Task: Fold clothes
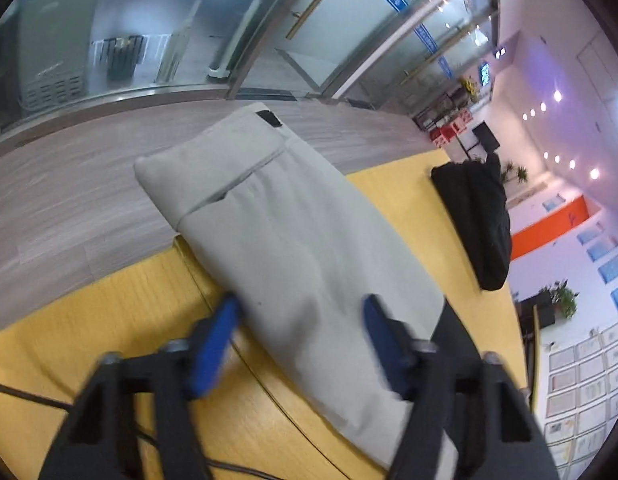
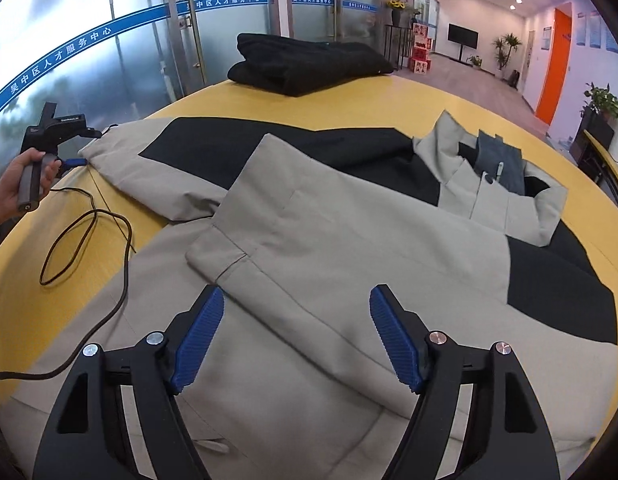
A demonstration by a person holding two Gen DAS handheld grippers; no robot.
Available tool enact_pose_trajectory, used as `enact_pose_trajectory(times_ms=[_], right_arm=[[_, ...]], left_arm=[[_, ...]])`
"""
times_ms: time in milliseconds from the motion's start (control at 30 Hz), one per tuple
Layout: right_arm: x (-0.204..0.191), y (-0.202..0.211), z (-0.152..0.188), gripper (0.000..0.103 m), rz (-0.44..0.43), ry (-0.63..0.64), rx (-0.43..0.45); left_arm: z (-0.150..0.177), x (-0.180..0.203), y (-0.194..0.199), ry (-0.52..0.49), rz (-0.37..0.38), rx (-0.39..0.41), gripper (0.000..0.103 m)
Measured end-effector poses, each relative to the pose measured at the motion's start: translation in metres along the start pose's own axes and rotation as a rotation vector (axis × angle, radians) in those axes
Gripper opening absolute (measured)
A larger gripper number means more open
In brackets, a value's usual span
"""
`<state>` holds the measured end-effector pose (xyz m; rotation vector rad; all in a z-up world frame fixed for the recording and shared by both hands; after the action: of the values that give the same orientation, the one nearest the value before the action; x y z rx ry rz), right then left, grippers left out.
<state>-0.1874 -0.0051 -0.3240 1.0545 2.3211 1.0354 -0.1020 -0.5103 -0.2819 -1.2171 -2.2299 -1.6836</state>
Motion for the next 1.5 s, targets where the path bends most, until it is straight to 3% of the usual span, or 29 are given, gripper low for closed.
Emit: enact_pose_trajectory(times_ms=[67,100,300,367,433,533,600,700,867,1000,1167,1300,1500], right_arm=[[-0.001,-0.001,0.002,0.076,0.001,-0.003,-0.01],[-0.001,-0.002,0.003,0.076,0.002,-0.006,-0.014],[0.005,0.004,0.014,0.076,0.007,-0.021,-0.029],[0.009,0.012,0.016,0.076,0.011,-0.035,-0.018],[0.014,0.022,0.019,0.075,0.016,-0.052,-0.003],[0.024,0.046,0.019,0.075,0.023,-0.069,0.047],[0.032,0.066,0.017,0.075,0.026,-0.079,0.085],[0.052,0.099,0.018,0.075,0.034,-0.12,0.153],[0.106,0.153,0.041,0.075,0.075,-0.219,0.234],[0.153,0.186,0.073,0.075,0.129,-0.289,0.262],[0.196,0.208,0.108,0.075,0.171,-0.327,0.273],[0.215,0.216,0.124,0.075,0.175,-0.37,0.289],[0.237,0.226,0.141,0.075,0.177,-0.438,0.322]], left_arm=[[0.0,-0.005,-0.002,0.004,0.007,-0.008,0.012],[0.001,-0.008,-0.003,0.014,0.019,-0.014,0.009],[0.005,0.0,0.004,0.049,0.085,0.029,0.002],[0.003,0.017,0.011,0.053,0.14,0.057,0.002],[0.009,0.049,0.036,0.014,0.203,0.075,0.002],[0.039,0.124,0.092,-0.12,0.339,0.107,0.002],[0.081,0.185,0.122,-0.213,0.44,0.079,0.002],[0.152,0.264,0.141,-0.356,0.533,0.008,0.002],[0.285,0.359,0.135,-0.515,0.621,-0.133,0.002],[0.401,0.407,0.107,-0.651,0.588,-0.225,0.003],[0.525,0.417,0.072,-0.769,0.511,-0.353,0.003],[0.578,0.409,0.061,-0.839,0.455,-0.375,0.003],[0.604,0.441,0.074,-0.934,0.502,-0.33,0.003]])
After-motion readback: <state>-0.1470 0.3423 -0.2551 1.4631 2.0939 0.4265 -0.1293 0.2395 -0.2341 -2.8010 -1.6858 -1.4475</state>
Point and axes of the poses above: each gripper's, at about its wrist camera, not at the fingertips, and y roughly against the way its jaws point, x to its right, z to its underside, the point moved 3 cm from there along -y, roughly the way its jaws point
